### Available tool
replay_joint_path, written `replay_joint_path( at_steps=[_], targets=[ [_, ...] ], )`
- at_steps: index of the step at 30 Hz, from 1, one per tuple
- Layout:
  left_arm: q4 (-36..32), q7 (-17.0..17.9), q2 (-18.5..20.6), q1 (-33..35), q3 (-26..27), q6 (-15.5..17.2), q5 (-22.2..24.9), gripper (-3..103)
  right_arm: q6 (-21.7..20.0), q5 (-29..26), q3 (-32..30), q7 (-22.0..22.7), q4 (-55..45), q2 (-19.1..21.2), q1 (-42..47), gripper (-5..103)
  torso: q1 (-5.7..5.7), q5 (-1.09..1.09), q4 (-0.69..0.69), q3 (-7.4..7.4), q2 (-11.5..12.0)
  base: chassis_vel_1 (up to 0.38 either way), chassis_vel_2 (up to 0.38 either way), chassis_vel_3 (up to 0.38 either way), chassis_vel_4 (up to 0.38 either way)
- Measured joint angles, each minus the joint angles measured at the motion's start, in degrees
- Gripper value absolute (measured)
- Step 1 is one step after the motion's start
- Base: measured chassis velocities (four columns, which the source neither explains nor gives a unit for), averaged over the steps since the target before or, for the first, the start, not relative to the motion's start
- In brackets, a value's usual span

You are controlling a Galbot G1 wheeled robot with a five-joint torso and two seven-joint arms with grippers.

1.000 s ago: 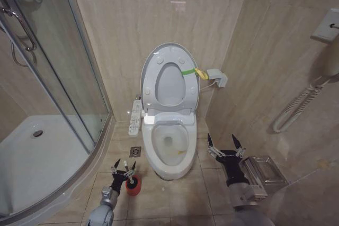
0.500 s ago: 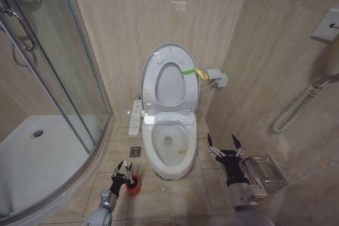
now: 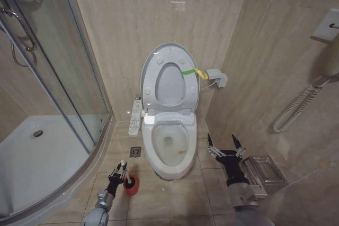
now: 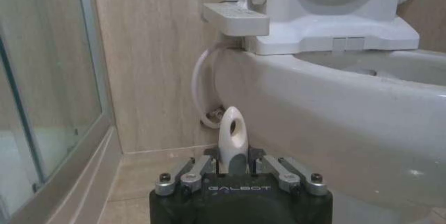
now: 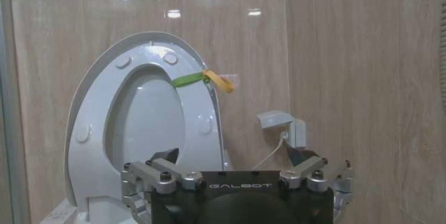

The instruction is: Open the toilet lid, clean the toilet bowl with a toilet brush, close the toilet lid, and flush.

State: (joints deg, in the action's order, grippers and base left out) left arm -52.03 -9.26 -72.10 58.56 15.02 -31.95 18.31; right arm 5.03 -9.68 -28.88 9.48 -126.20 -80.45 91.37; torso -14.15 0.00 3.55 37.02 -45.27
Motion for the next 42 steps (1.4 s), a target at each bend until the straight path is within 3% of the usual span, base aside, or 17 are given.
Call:
replay_joint_path(
  at_steps=[5, 17, 27, 36, 42],
  targets=[
    [-0.3, 0.2, 0.1, 0.1, 0.4, -0.3, -1.0, 25, 0.0, 0.0, 0.0, 0.0, 0.0, 0.0, 0.0, 100, 0.00, 0.00, 0.00, 0.00, 0.0, 0.000, 0.000, 0.000, 0.000],
    [-8.7, 1.9, 3.5, 4.6, 3.1, -0.2, -6.2, 25, 0.0, 0.0, 0.0, 0.0, 0.0, 0.0, 0.0, 100, 0.00, 0.00, 0.00, 0.00, 0.0, 0.000, 0.000, 0.000, 0.000],
    [-8.8, 4.2, 3.9, 5.6, 4.9, -3.0, -8.8, 25, 0.0, 0.0, 0.0, 0.0, 0.0, 0.0, 0.0, 100, 0.00, 0.00, -0.01, 0.00, 0.0, 0.000, 0.000, 0.000, 0.000],
    [-19.4, 6.3, 4.7, 8.5, 5.3, -1.1, -8.8, 25, 0.0, 0.0, 0.0, 0.0, 0.0, 0.0, 0.0, 100, 0.00, 0.00, 0.01, 0.00, 0.0, 0.000, 0.000, 0.000, 0.000],
    [-31.0, 6.9, 6.3, 13.3, 6.5, 1.9, -6.5, 25, 0.0, 0.0, 0.0, 0.0, 0.0, 0.0, 0.0, 100, 0.00, 0.00, 0.00, 0.00, 0.0, 0.000, 0.000, 0.000, 0.000]
  ],
)
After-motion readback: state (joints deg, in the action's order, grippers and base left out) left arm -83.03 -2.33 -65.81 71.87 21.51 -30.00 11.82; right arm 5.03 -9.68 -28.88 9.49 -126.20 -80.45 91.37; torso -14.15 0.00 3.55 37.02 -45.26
